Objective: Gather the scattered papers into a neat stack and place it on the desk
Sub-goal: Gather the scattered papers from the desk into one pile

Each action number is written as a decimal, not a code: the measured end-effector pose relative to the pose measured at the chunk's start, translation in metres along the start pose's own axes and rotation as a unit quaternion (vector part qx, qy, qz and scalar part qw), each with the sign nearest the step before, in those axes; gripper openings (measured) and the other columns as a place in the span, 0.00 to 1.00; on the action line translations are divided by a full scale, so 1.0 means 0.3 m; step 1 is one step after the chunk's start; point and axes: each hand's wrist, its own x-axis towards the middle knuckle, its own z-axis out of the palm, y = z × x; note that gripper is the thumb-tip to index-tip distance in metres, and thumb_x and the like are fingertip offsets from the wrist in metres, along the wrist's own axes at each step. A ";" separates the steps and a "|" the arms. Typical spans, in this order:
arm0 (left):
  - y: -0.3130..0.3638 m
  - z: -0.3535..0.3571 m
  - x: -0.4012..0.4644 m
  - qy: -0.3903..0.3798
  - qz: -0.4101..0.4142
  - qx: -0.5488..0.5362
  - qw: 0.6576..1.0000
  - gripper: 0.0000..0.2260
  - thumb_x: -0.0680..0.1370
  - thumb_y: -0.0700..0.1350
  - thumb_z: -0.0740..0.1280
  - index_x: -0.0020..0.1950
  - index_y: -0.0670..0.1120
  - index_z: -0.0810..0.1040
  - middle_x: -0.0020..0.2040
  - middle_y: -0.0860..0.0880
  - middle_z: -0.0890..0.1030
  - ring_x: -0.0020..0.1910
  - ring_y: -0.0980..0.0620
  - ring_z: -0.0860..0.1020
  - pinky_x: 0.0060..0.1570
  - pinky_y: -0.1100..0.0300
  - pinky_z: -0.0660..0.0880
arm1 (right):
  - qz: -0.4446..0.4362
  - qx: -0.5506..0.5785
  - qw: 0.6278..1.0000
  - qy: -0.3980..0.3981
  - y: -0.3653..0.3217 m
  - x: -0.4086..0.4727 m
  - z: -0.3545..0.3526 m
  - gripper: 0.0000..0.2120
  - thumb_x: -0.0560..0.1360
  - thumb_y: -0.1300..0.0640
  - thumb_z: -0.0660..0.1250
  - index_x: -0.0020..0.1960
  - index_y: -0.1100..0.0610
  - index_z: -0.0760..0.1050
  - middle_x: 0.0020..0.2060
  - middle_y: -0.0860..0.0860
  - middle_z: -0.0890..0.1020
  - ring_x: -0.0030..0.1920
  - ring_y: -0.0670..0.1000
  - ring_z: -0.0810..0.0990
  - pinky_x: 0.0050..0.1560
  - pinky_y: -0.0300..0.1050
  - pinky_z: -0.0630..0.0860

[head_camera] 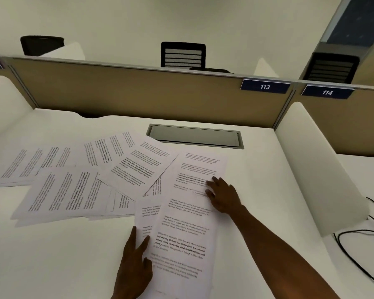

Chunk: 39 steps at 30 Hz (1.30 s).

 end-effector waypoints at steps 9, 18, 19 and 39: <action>0.010 -0.028 -0.009 -0.006 0.008 0.004 1.000 0.29 0.74 0.35 0.70 0.73 0.47 0.69 0.80 0.47 0.55 0.78 0.45 0.57 0.75 0.50 0.59 | 0.112 0.093 0.987 0.064 0.273 -0.022 -0.079 0.21 0.70 0.56 0.71 0.62 0.58 0.74 0.63 0.55 0.76 0.66 0.58 0.71 0.63 0.51 0.71; 0.020 -0.010 0.017 0.023 -0.011 -0.007 1.000 0.30 0.70 0.31 0.72 0.71 0.42 0.72 0.79 0.42 0.57 0.77 0.40 0.60 0.74 0.43 0.61 | 0.128 0.077 0.981 0.125 0.302 -0.146 0.027 0.42 0.68 0.31 0.68 0.75 0.52 0.63 0.76 0.55 0.63 0.78 0.57 0.57 0.74 0.57 0.60; 0.029 -0.008 0.022 0.030 -0.012 0.000 0.999 0.31 0.70 0.32 0.73 0.72 0.43 0.72 0.79 0.41 0.57 0.76 0.39 0.61 0.73 0.42 0.62 | 0.122 0.069 0.986 0.093 0.288 -0.165 0.058 0.47 0.67 0.27 0.64 0.78 0.49 0.55 0.79 0.53 0.55 0.79 0.55 0.49 0.76 0.58 0.52; 0.087 0.019 0.028 0.080 0.040 0.063 0.994 0.34 0.70 0.34 0.73 0.74 0.45 0.69 0.78 0.40 0.58 0.77 0.38 0.55 0.73 0.38 0.56 | 0.129 0.072 0.985 0.090 0.217 -0.368 0.230 0.58 0.61 0.17 0.52 0.80 0.49 0.43 0.80 0.49 0.41 0.78 0.47 0.34 0.78 0.55 0.36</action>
